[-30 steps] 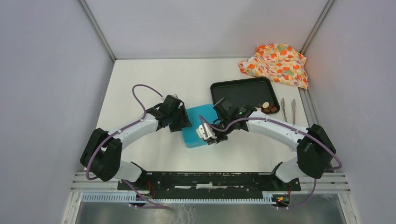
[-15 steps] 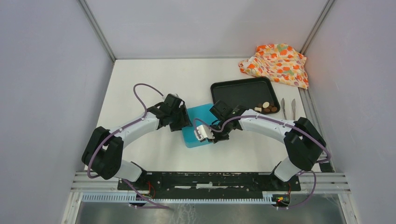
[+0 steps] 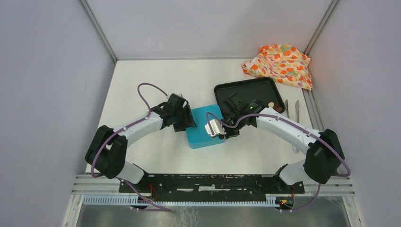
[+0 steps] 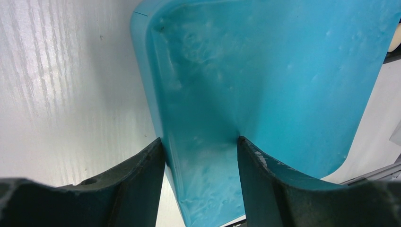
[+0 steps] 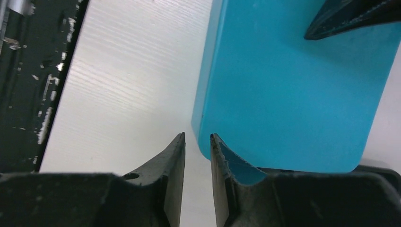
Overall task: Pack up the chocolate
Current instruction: Close the box lid on the packing box.
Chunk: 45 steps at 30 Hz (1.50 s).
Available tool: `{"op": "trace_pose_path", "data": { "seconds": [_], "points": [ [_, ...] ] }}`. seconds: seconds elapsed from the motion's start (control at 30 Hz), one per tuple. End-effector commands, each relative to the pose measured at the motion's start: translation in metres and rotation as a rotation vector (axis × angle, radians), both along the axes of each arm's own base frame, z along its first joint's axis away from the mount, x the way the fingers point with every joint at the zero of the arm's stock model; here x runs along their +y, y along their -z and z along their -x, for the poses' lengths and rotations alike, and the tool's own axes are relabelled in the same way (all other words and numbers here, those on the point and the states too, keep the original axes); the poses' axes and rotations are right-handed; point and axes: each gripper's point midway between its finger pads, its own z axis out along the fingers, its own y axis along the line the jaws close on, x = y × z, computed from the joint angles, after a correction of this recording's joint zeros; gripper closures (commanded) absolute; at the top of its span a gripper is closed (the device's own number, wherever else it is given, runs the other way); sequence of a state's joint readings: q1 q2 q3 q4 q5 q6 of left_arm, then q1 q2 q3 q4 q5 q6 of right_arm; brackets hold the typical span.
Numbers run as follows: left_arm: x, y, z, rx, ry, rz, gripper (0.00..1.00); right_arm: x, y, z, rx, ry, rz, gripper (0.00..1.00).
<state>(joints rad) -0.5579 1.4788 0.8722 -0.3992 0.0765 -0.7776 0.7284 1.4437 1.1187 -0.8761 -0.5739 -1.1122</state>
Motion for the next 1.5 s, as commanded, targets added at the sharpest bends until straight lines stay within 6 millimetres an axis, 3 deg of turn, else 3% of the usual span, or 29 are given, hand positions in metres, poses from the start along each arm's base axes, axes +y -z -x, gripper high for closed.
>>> {"op": "trace_pose_path", "data": {
  "seconds": [0.0,0.2,0.4,0.5,0.63,0.73,0.83,0.9,1.0,1.1,1.27,1.37,1.4,1.47],
  "points": [
    [-0.007,0.003,-0.003,-0.013,0.059,-0.001,0.38,-0.001,0.014,-0.03,-0.133,0.045,0.032,0.67],
    [-0.007,0.001,-0.002,-0.018,0.063,0.006,0.38,-0.016,0.042,-0.042,-0.192,0.066,0.125,0.68],
    [-0.008,-0.001,-0.001,-0.024,0.067,0.015,0.37,-0.037,0.07,-0.022,-0.149,0.059,0.183,0.73],
    [-0.009,-0.001,-0.002,-0.024,0.072,0.018,0.37,-0.041,0.077,-0.022,-0.14,0.09,0.2,0.74],
    [-0.011,-0.003,-0.003,-0.028,0.079,0.021,0.36,-0.032,0.054,-0.031,-0.097,0.146,0.143,0.72],
    [-0.011,-0.004,-0.005,-0.031,0.081,0.015,0.37,-0.02,0.014,-0.041,-0.034,0.146,0.031,0.7],
    [-0.012,-0.006,-0.007,-0.036,0.083,0.018,0.36,-0.008,-0.022,-0.029,0.021,0.055,-0.076,0.7],
    [-0.013,-0.009,-0.008,-0.046,0.086,0.02,0.37,-0.001,-0.03,-0.009,0.064,-0.025,-0.145,0.71],
    [-0.013,-0.02,-0.013,-0.082,0.092,0.025,0.33,0.001,-0.012,0.023,0.098,-0.134,-0.159,0.72],
    [-0.014,-0.042,-0.018,-0.148,0.109,0.033,0.26,-0.006,0.014,0.036,0.099,-0.16,-0.107,0.73],
    [-0.004,-0.096,-0.027,-0.302,0.115,0.022,0.15,-0.022,0.046,0.035,0.061,-0.126,-0.038,0.74],
    [0.013,-0.119,-0.034,-0.379,0.093,-0.015,0.14,-0.029,0.067,0.024,-0.002,-0.062,-0.002,0.77],
    [0.022,-0.121,-0.04,-0.391,0.071,-0.03,0.16,-0.03,0.072,0.019,-0.023,-0.036,0.002,0.78],
    [0.04,-0.115,-0.056,-0.368,0.033,-0.024,0.3,-0.028,0.077,0.008,-0.073,0.007,-0.011,0.85]
  ]
}}
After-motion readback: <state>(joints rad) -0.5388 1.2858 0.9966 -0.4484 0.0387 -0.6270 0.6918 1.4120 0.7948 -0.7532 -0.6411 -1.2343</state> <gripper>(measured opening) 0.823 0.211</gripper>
